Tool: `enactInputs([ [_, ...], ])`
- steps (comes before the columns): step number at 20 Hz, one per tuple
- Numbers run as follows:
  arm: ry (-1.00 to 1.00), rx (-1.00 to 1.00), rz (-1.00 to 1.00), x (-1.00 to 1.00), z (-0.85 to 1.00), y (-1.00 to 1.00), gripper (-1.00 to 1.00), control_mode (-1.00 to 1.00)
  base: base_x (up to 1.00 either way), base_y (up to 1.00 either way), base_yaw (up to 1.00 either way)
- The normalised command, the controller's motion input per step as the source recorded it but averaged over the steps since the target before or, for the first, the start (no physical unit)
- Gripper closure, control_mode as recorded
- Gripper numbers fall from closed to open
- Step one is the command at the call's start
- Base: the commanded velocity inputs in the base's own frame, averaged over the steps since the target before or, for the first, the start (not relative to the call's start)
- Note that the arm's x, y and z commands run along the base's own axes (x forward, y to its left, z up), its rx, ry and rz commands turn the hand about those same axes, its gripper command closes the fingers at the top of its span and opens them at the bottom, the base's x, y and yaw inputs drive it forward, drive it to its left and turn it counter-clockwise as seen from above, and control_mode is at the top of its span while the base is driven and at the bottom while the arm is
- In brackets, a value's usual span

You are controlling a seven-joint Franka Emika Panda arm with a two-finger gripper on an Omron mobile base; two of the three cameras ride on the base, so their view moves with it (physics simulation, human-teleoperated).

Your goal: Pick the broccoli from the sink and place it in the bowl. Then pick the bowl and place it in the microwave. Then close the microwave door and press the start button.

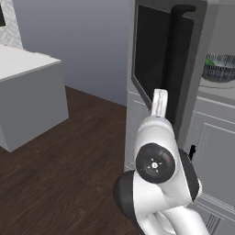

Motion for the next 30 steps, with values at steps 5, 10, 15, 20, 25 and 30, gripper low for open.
enactInputs([
  [5, 0.00, 0.19, 0.00, 0.20, 0.01, -1.00, -1.00, -1.00, 0.00, 0.00, 0.00],
  [10, -0.04, 0.18, -0.01, 0.00, 0.11, -0.99, -1.00, -1.00, 0.00, 0.00, 0.00],
  [15, -0.05, 0.17, -0.04, 0.00, 0.25, -0.87, -1.00, -1.00, 0.00, 0.00, 0.00],
  [20, 0.00, 0.16, -0.01, 0.16, 0.19, -0.61, -1.00, -1.00, 0.00, 0.00, 0.00],
  [25, 0.00, 0.12, 0.00, 0.46, 0.06, -0.42, -1.00, -1.00, 0.00, 0.00, 0.00],
  [30, -0.09, 0.02, 0.00, 0.49, -0.02, -0.19, -1.00, -1.00, 0.00, 0.00, 0.00],
])
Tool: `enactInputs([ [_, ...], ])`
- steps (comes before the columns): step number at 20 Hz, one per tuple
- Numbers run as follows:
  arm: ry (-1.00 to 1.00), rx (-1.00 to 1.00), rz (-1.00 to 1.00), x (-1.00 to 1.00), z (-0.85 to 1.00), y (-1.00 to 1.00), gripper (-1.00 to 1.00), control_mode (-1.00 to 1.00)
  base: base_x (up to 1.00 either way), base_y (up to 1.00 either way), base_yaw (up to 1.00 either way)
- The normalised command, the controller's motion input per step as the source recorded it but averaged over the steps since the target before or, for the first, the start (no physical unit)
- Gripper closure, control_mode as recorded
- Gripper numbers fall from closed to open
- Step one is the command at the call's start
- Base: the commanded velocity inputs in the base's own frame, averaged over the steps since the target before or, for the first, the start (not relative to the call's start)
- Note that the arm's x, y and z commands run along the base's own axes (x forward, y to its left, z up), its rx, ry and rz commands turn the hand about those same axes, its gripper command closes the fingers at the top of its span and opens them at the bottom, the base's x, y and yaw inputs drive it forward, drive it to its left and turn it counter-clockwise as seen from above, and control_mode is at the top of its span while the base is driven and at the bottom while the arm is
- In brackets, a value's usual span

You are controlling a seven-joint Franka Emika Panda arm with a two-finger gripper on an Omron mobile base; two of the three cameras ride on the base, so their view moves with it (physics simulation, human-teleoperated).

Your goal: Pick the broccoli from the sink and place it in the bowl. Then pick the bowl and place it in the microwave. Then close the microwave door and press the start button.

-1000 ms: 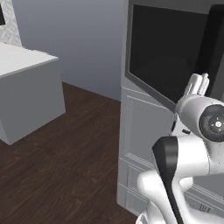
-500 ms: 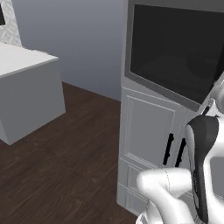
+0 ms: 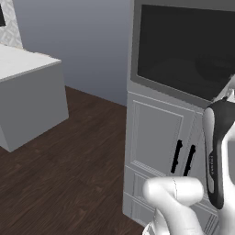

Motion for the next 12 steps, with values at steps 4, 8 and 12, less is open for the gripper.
enactInputs([
  [4, -0.11, 0.00, 0.00, 0.40, -0.05, 0.00, -1.00, -1.00, 0.00, 0.00, 0.00],
  [8, 0.00, 0.00, -0.04, 0.51, 0.00, 0.02, -1.00, -1.00, 0.00, 0.00, 0.00],
  [12, 0.00, 0.00, -0.03, 0.65, 0.00, 0.00, -1.00, -1.00, 0.00, 0.00, 0.00],
])
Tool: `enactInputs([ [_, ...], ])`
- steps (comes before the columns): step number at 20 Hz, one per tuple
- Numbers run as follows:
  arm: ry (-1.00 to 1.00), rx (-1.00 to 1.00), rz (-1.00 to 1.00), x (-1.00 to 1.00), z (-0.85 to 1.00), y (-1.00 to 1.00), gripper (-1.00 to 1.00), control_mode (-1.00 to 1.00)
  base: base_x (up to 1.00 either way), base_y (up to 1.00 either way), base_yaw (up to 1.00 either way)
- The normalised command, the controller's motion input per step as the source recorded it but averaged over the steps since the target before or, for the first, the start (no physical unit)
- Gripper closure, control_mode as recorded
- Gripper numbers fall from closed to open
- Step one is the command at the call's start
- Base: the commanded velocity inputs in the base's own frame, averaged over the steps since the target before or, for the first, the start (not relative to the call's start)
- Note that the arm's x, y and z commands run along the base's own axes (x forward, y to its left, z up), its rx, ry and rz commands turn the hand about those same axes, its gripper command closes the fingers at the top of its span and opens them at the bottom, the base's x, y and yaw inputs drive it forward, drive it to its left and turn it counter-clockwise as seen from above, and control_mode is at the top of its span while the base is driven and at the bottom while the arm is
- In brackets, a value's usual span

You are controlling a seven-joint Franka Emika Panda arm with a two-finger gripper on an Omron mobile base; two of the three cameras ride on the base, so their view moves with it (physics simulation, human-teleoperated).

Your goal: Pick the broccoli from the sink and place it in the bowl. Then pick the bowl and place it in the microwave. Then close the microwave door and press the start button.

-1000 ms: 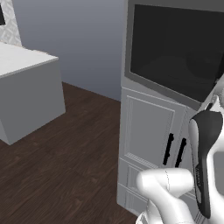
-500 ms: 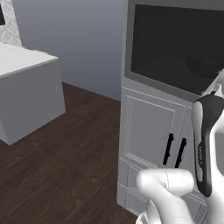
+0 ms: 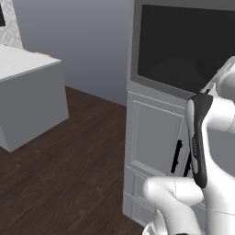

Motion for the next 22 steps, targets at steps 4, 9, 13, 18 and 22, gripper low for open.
enactInputs([
  [4, 0.00, 0.00, -0.03, 0.56, 0.00, -0.04, -1.00, -1.00, 0.00, 0.00, 0.00],
  [9, -0.04, 0.00, -0.01, 0.65, -0.06, -0.25, -1.00, -1.00, 0.00, 0.00, 0.00],
  [13, -0.04, 0.01, -0.01, 0.68, -0.04, -0.41, -1.00, -1.00, 0.00, 0.00, 0.00],
  [18, -0.02, 0.00, -0.03, 0.69, -0.04, -0.31, -1.00, -1.00, 0.00, 0.00, 0.00],
  [22, 0.00, 0.00, -0.04, 0.20, -0.06, 0.00, -1.00, -1.00, 0.00, 0.00, 0.00],
])
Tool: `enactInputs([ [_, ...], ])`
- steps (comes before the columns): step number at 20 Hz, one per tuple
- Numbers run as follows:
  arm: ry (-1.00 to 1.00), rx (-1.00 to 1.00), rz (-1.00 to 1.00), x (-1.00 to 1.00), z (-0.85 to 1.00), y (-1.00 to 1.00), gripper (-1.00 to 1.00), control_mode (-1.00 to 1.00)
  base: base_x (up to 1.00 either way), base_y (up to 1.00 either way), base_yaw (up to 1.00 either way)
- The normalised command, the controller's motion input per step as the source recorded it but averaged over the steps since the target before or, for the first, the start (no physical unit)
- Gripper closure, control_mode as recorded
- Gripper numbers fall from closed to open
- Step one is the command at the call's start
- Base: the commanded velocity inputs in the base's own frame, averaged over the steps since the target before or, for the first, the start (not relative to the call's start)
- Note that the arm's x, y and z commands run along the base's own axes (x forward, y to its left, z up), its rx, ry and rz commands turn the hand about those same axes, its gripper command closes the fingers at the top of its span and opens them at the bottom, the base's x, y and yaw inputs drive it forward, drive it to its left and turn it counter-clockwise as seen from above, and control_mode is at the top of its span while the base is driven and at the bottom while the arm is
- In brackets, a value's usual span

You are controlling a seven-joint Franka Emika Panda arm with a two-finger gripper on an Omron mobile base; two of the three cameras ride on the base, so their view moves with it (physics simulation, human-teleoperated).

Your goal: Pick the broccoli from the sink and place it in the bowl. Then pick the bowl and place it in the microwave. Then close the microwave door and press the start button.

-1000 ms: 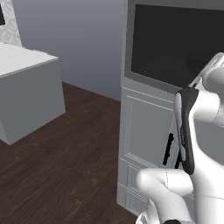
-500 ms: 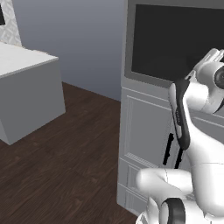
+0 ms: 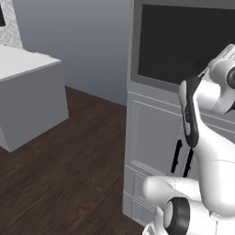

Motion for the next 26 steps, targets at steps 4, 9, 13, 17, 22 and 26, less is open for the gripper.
enactInputs([
  [4, 0.06, 0.00, -0.05, 0.11, 0.00, 0.06, -1.00, -1.00, 0.00, 0.00, 0.00],
  [9, 0.04, -0.04, 0.00, -0.66, 0.16, 0.48, -1.00, -1.00, 0.00, 0.00, 0.00],
  [13, 0.13, -0.16, 0.00, -0.79, 0.26, 0.58, -1.00, -1.00, 0.00, 0.00, 0.00],
  [17, 0.48, -0.32, 0.00, -0.52, 0.46, 0.50, -1.00, -1.00, 0.00, 0.00, 0.00],
  [22, 0.54, -0.25, 0.00, -0.46, 0.59, 0.27, -1.00, -1.00, 0.00, 0.00, 0.00],
  [26, 0.48, -0.29, 0.00, -0.69, 0.21, 0.04, 1.00, -1.00, 0.00, 0.00, 0.00],
])
